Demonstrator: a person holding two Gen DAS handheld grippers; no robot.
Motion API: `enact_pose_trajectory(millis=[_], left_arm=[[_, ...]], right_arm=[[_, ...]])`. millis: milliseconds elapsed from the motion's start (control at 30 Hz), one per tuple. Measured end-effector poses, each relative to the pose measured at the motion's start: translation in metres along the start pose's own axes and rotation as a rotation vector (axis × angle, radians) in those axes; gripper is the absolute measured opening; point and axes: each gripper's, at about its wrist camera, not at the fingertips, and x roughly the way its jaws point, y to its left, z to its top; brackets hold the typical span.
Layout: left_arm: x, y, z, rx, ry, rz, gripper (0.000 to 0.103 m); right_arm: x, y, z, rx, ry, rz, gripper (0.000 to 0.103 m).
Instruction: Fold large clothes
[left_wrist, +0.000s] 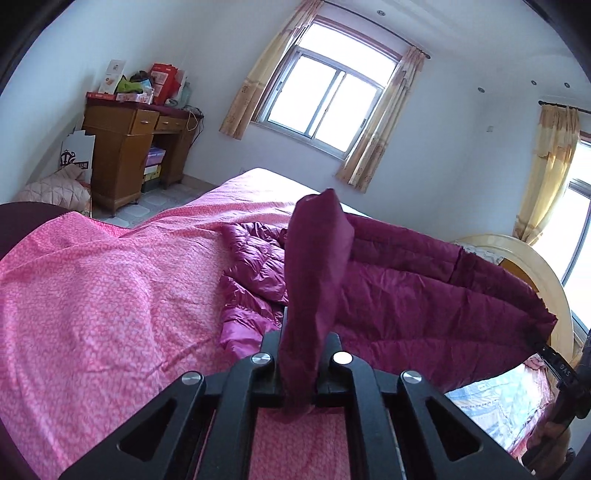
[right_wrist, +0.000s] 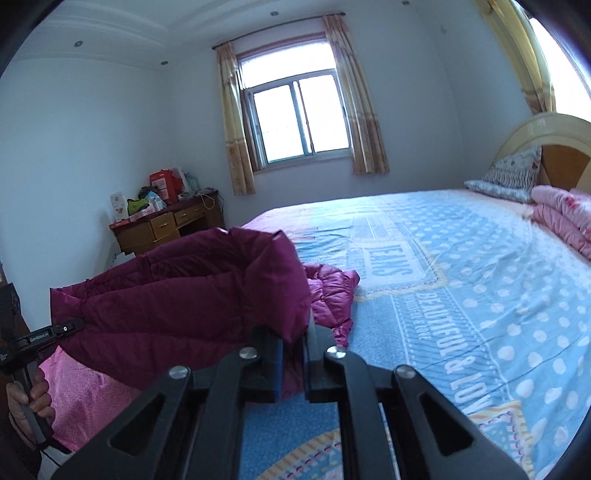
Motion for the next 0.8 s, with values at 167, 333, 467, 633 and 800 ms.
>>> enact_pose_trajectory(millis=[167,333,467,633,800], left_arm=[[-0.028,-0.012,-0.003,0.059,-0.054,-0.018,0.003],[-0.057,-0.013,-0.007,0.078,-0.081,-0.037,0.003],[-0.085,-0.016,-0.014,0.094,-0.099,-0.075,0.003],[-0.109,-0.025,-0.028,0.166,-0.09,-0.079,0.003],[-0.09,-0.017,-0.033,0.137,-0.024,-0.049,0.003]], right_arm=[[-0.021,0.002,-0.002,-0.027,-0.028,0.008,0.009],[-0.047,0.0,-0.004,-0.032,-0.031,0.026,0.009],[-0.074,0.002,-0.012,-0.052,-0.027,0.025,0.009],[-0.106,0.008,-0.021,-0.082,-0.011,0.026,0.009],[-0.093,0.0,-0.029,-0.075,0.038,0.003,0.009]])
